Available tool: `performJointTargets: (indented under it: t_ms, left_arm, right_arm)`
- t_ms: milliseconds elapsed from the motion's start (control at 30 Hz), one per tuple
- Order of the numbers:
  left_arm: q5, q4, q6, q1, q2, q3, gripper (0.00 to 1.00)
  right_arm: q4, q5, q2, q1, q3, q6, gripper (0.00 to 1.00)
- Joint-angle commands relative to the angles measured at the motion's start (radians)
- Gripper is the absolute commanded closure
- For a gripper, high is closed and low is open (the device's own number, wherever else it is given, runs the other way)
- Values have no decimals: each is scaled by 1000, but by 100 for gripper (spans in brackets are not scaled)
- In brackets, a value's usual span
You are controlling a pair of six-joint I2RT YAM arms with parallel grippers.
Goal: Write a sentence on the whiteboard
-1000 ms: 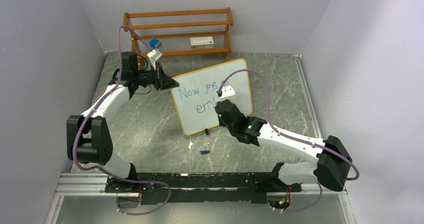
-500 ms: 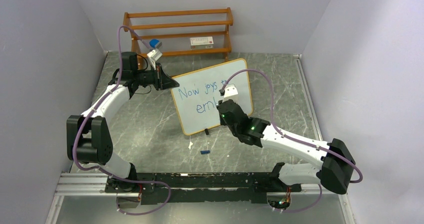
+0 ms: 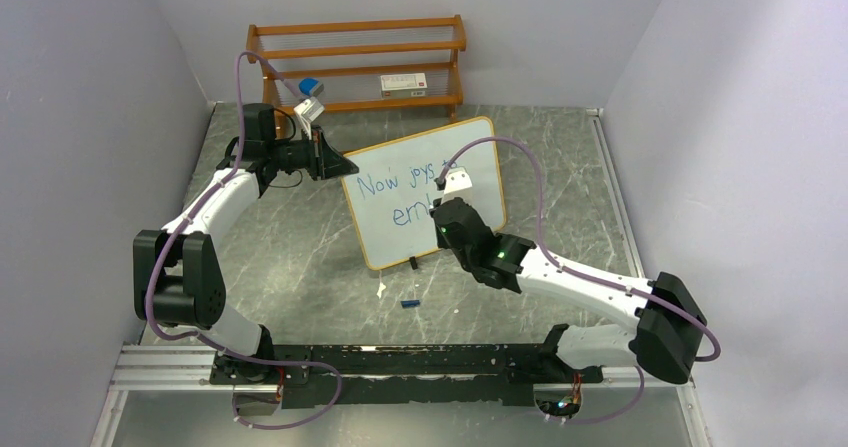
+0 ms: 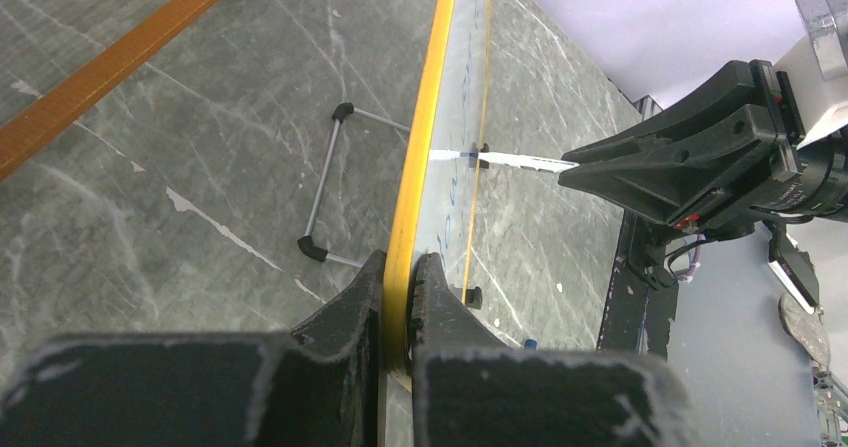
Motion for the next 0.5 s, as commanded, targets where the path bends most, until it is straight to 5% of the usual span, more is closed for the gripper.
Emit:
performJointTargets:
  t_ms: [0,467]
  left_arm:
    - [-214,-117,157,-55,75,-49,95]
    - [-216,-117,157,-56,74,-50,95]
  right_arm:
    - [39,25,16,-6,6,-10,100]
    - [55,66,9,-8,1,-28,100]
